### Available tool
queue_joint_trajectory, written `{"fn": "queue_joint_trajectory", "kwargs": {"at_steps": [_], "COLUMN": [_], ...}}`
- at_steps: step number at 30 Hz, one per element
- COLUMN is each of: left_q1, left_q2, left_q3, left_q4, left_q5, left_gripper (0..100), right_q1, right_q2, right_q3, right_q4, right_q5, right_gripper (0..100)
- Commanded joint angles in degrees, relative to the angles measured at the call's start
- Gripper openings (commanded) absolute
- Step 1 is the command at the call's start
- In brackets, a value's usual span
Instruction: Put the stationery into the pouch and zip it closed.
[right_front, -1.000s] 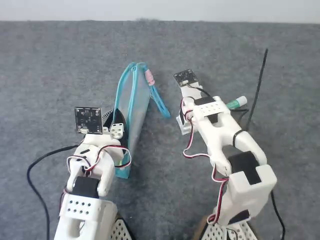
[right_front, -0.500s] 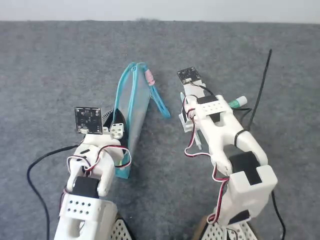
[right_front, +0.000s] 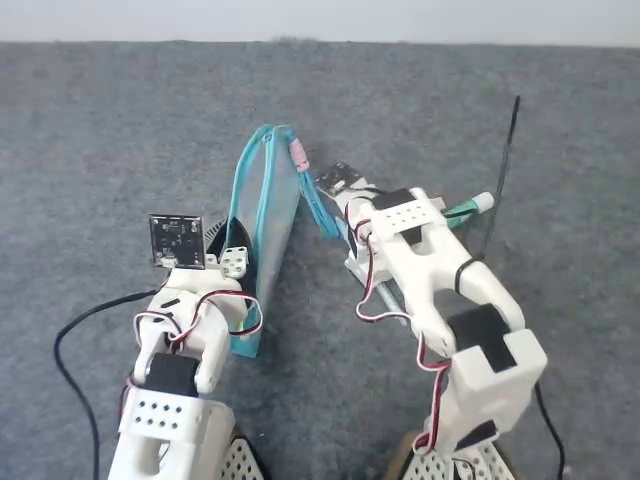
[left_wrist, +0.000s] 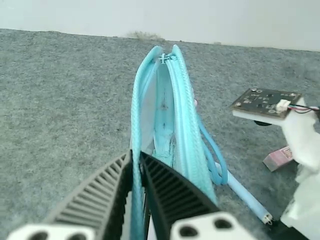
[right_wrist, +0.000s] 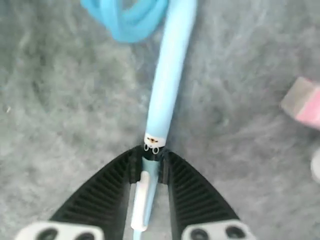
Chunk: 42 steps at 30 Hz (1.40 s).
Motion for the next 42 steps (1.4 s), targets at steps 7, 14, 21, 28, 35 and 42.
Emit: {"fn": "queue_joint_trajectory", "kwargs": {"at_steps": [7, 14, 21, 28, 35, 42], "left_q1": [1.05, 1.05, 1.05, 1.05, 1.05, 1.05], "left_q2": [0.18, 0.18, 0.18, 0.18, 0.18, 0.18], "left_q3": [2.42, 2.42, 2.42, 2.24, 2.33, 2.33], "left_q4": [-0.35, -0.44, -0.44, -0.44, -0.44, -0.44], "left_q5": [-0.62, -0.62, -0.62, -0.62, -0.62, -0.62], "left_gripper": [1, 1, 1, 1, 1, 1], "right_q1": [0.84, -4.97, -8.75, -15.69, -17.01, -16.66], "right_q2": [-35.03, -53.67, -56.04, -53.41, -40.4, -30.73], "right_q3": [13.45, 12.4, 5.36, 6.24, 7.47, 7.47], "right_q4": [-11.56, -16.57, -23.25, -37.23, -50.77, -53.05], "right_q5": [-14.86, -17.93, -26.2, -30.15, -35.16, -33.41], "right_gripper": [0.7, 0.6, 0.6, 0.6, 0.6, 0.6]}}
